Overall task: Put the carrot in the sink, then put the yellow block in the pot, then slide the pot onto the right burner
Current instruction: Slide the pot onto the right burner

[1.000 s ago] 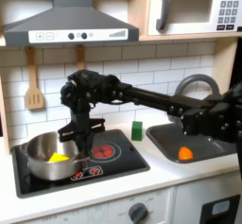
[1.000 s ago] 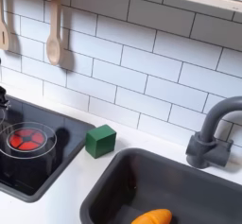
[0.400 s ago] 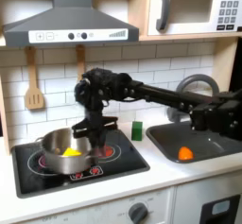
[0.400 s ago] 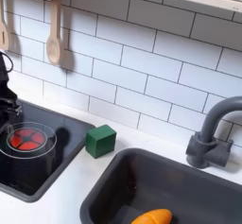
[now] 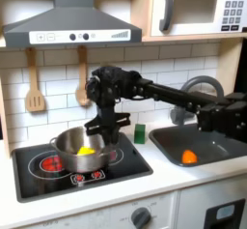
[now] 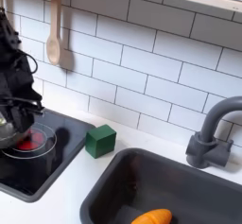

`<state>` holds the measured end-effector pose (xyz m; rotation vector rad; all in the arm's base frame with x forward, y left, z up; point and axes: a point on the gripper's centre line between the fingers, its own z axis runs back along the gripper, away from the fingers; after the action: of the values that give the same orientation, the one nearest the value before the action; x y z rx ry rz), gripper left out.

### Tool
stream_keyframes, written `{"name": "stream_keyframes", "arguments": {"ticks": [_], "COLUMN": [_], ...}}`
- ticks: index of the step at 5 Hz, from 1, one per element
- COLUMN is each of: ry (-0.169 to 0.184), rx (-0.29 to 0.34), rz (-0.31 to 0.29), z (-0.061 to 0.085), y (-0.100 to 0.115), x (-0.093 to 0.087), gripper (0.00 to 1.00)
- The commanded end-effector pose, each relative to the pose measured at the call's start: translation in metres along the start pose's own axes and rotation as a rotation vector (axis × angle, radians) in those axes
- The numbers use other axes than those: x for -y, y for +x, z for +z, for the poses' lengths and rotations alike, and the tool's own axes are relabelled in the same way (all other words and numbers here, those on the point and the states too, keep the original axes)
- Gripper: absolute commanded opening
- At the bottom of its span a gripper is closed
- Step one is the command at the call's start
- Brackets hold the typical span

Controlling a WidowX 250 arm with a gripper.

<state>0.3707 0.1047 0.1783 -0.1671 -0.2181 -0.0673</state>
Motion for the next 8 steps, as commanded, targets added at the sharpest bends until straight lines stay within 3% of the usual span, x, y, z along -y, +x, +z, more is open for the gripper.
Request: {"name": "stream_keyframes", "arguments": {"ticks": [1, 4, 8], "ry": [-0.015, -0.012, 0.012], "rx": [0.004, 0.023, 0.012], "rz": [-0.014, -0.071, -0.075], "z": [0.001, 0.003, -0.019], "y": [0.002, 0.006, -0.002], "x": [0.009, 0.035, 0.03], "gripper": [0.0, 0.0, 0.0]}}
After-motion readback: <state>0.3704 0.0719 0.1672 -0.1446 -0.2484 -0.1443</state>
